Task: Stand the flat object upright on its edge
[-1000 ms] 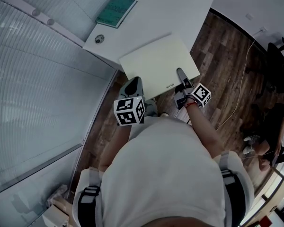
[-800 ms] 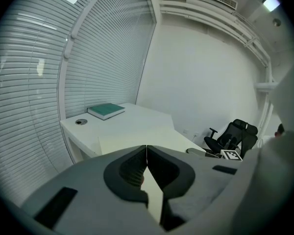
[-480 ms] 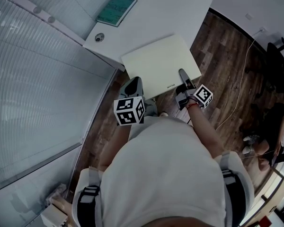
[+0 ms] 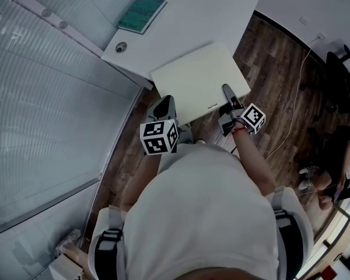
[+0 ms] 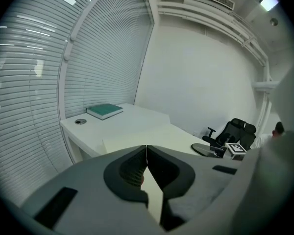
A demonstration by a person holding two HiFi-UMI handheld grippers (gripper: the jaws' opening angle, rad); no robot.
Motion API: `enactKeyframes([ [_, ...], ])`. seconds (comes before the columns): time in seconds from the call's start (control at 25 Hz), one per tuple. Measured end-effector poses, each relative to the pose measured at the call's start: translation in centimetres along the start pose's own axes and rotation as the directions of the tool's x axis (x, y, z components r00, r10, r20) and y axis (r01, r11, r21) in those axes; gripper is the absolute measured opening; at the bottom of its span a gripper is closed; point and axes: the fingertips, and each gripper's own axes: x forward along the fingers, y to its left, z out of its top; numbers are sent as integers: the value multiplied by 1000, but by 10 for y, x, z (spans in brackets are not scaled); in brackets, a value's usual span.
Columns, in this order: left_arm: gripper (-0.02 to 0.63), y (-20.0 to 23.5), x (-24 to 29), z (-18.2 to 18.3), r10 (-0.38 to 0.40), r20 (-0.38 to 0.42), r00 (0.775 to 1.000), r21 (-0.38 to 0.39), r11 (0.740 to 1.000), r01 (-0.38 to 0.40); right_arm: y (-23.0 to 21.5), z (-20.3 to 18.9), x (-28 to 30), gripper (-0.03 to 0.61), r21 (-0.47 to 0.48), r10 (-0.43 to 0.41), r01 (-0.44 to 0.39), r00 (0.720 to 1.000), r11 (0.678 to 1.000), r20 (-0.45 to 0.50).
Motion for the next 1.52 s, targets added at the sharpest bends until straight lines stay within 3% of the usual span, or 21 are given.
enactKeyframes([
  [0.4,21,-4,-1,1,-7,14,1000,1,1000,7,33,17,7,270,-73,-15,16,1000,997,20],
  [0.64,21,1,-2,1,-2,20,1000,-5,1000,2,60,28,21,267,-175,-17,20,1000,984,20],
  [0.88,21,0,-7,2,4,28,1000,-7,1000,-4,96,35,32,267,-325,-1,5,1000,946,12],
  [1.24,21,10,-5,1,21,30,999,-22,1000,-20,128,44,54,265,-442,-13,28,999,897,39],
  [1.52,21,13,-6,1,22,33,999,-26,999,-21,154,54,69,264,-557,-19,59,997,829,77],
])
